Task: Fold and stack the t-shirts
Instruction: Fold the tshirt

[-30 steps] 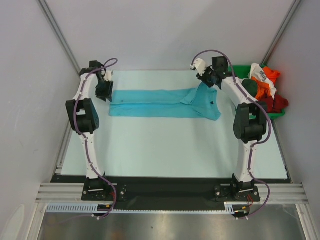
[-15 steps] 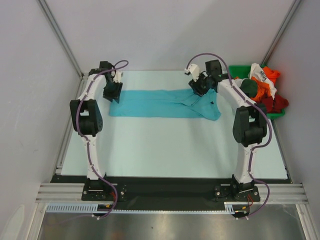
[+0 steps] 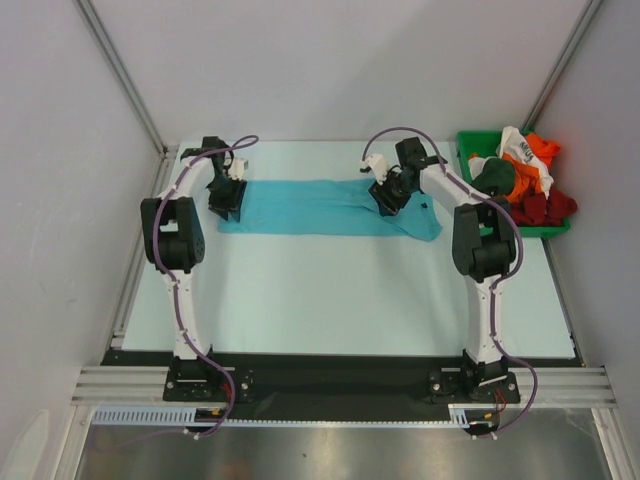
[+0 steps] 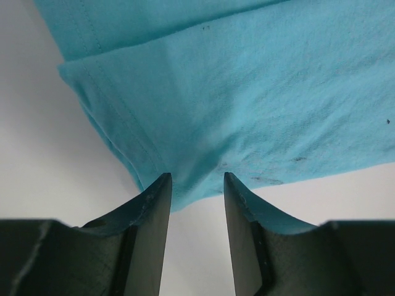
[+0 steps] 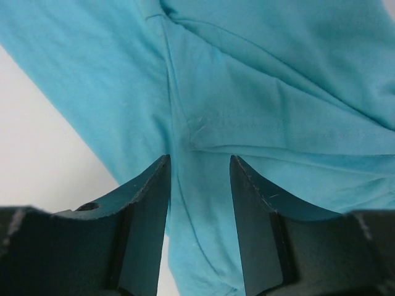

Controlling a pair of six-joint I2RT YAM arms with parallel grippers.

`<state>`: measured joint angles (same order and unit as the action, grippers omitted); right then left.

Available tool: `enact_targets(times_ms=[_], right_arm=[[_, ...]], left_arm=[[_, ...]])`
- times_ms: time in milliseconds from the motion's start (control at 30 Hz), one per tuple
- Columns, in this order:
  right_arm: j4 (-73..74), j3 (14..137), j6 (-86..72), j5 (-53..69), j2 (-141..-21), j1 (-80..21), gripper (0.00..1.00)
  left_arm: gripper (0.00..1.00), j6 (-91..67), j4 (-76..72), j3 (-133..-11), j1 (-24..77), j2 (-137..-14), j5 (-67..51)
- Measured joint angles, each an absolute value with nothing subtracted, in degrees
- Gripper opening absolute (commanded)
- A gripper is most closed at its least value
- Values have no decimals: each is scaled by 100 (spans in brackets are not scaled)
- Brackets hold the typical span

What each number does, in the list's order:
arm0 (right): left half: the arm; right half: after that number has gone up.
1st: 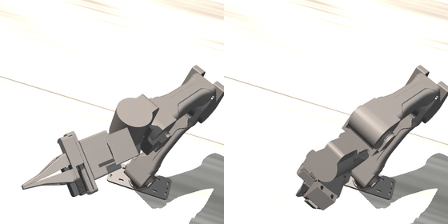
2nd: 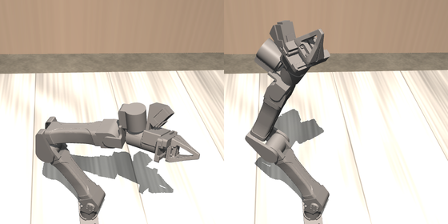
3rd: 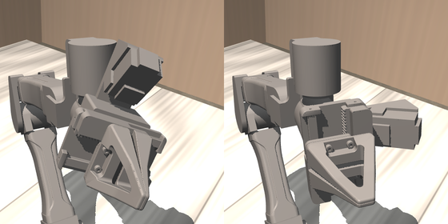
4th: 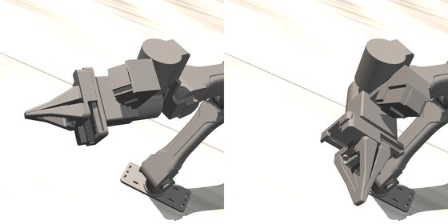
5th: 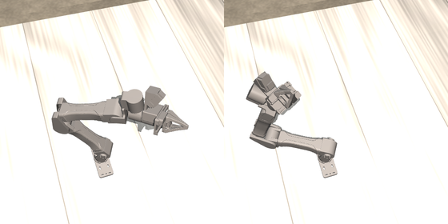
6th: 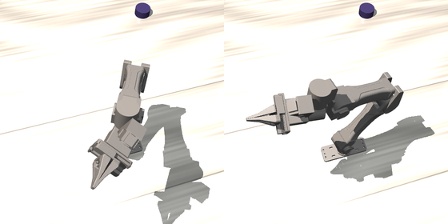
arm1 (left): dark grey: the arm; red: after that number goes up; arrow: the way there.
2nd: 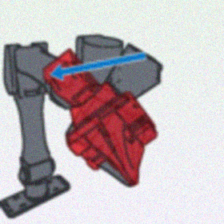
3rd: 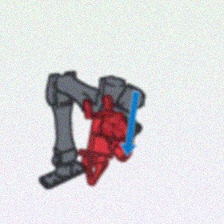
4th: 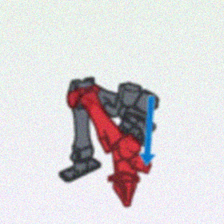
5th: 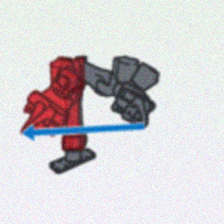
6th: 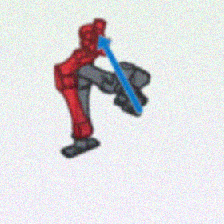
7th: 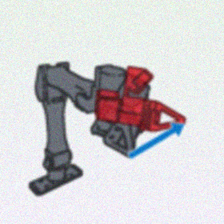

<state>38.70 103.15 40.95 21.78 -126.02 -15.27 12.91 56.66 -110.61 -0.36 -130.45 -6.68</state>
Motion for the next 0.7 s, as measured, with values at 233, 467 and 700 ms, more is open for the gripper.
enact_targets(times_ms=[233, 467, 700], right_arm=[[3830, 10604, 4088, 2099, -12877, -1527, 50], [3758, 10796, 4060, 2001, -13117, -1527, 47], [3710, 10868, 4027, 1977, -13168, -1527, 15]], left_arm=[[44, 1291, 5660, -11061, -38, -13045, -670], [44, 1291, 5653, -11059, -38, -13050, -668], [43, 1291, 5645, -11059, -38, -13052, -666]])
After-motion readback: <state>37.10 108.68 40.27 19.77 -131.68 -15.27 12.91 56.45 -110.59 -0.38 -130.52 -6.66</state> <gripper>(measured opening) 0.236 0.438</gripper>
